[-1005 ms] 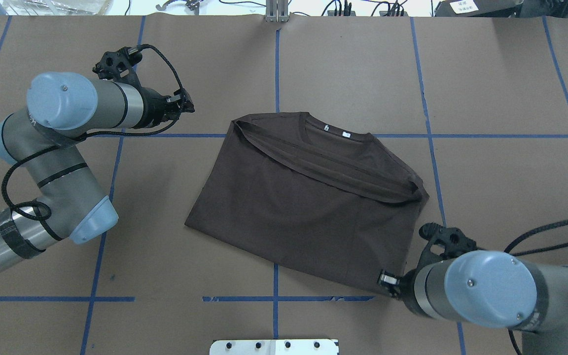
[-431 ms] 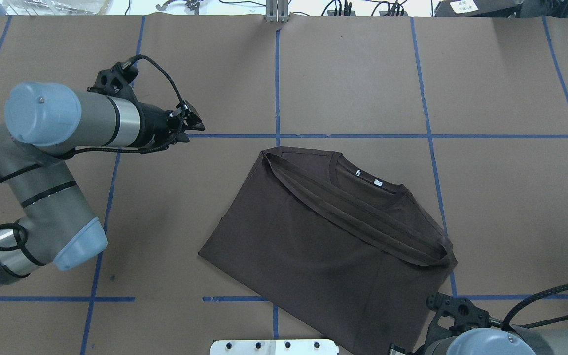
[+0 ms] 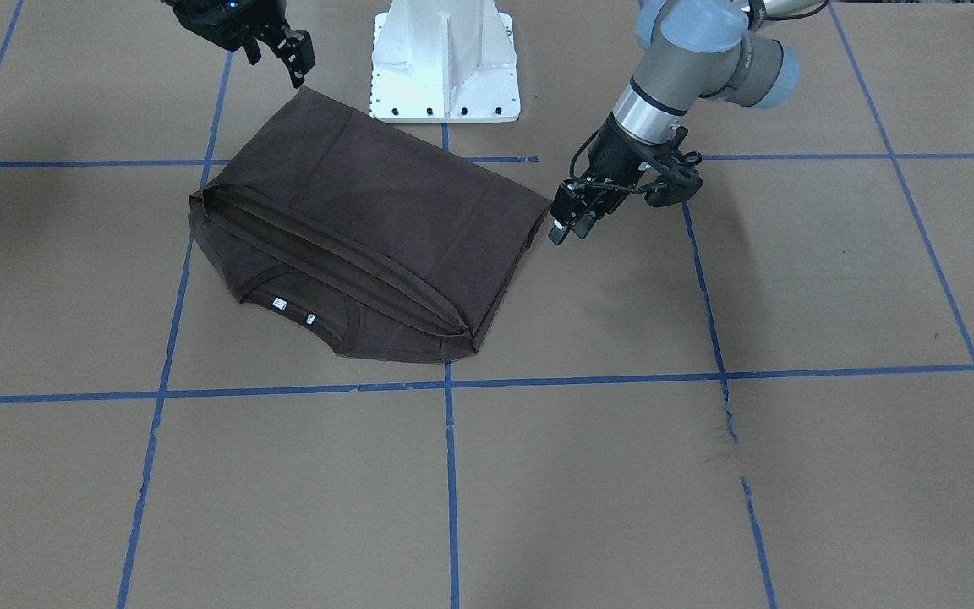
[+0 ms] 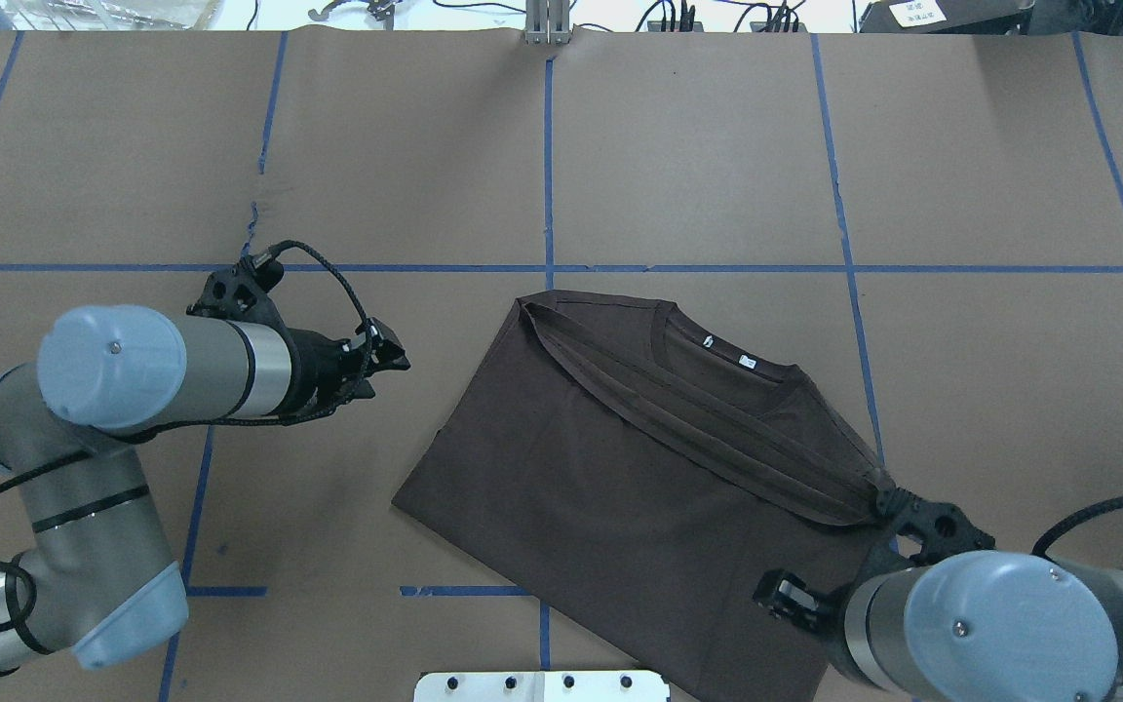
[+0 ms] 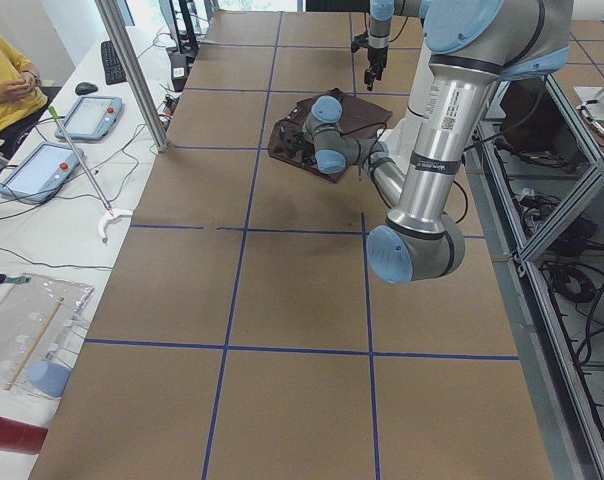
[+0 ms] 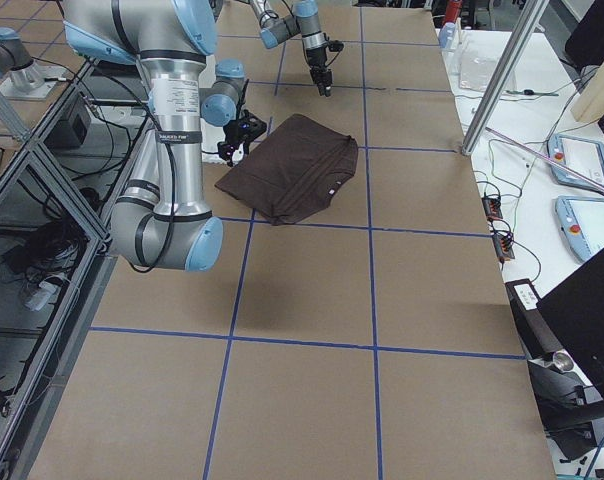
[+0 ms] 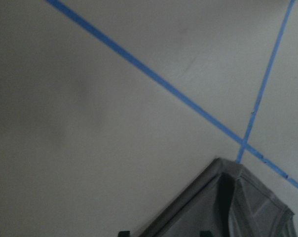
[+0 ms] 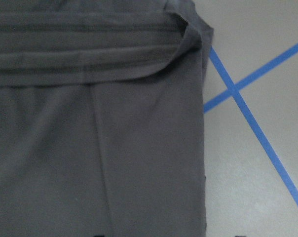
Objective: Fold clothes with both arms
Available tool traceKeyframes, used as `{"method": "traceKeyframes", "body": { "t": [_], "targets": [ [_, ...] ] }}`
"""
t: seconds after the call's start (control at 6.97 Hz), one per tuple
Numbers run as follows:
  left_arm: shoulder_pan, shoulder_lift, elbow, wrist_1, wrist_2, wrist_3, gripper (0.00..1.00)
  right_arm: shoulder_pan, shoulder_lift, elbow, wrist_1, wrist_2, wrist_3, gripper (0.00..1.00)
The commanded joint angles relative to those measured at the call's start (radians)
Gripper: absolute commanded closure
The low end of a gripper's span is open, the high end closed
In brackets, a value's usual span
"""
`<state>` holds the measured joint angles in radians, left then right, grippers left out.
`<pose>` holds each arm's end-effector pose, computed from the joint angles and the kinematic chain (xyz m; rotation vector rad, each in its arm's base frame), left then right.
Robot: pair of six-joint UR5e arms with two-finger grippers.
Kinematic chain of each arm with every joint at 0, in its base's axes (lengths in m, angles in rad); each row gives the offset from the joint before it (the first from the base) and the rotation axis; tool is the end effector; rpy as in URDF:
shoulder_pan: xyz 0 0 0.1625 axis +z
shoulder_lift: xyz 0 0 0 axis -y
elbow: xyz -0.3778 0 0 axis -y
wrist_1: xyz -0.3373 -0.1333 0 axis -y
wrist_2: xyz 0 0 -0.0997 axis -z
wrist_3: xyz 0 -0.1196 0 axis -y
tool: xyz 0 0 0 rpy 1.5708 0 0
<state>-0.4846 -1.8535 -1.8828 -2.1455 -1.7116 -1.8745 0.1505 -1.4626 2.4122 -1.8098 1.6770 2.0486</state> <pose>0.4171 -0.3513 0.2908 -0.0187 1.1951 -0.6121 -0.3678 -0.1778 0.2889 -0.2190 -0.6934 0.5631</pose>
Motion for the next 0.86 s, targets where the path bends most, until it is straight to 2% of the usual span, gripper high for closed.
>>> {"method": "traceKeyframes", "body": {
  "t": [0.0,0.29,0.72],
  "targets": [
    [0.095,0.019,-0.007,0.08,0.076,-0.032,0.38,0.113,0.027,-0.016,0.0,-0.019,-0.077,0.0],
    [0.121,-0.019,-0.027,0.181,0.079,-0.092,0.32,0.119,0.044,-0.045,0.003,-0.06,-0.091,0.0],
    [0.175,-0.032,-0.013,0.21,0.082,-0.094,0.31,0.118,0.076,-0.073,0.001,-0.062,-0.091,0.0]
  ]
}}
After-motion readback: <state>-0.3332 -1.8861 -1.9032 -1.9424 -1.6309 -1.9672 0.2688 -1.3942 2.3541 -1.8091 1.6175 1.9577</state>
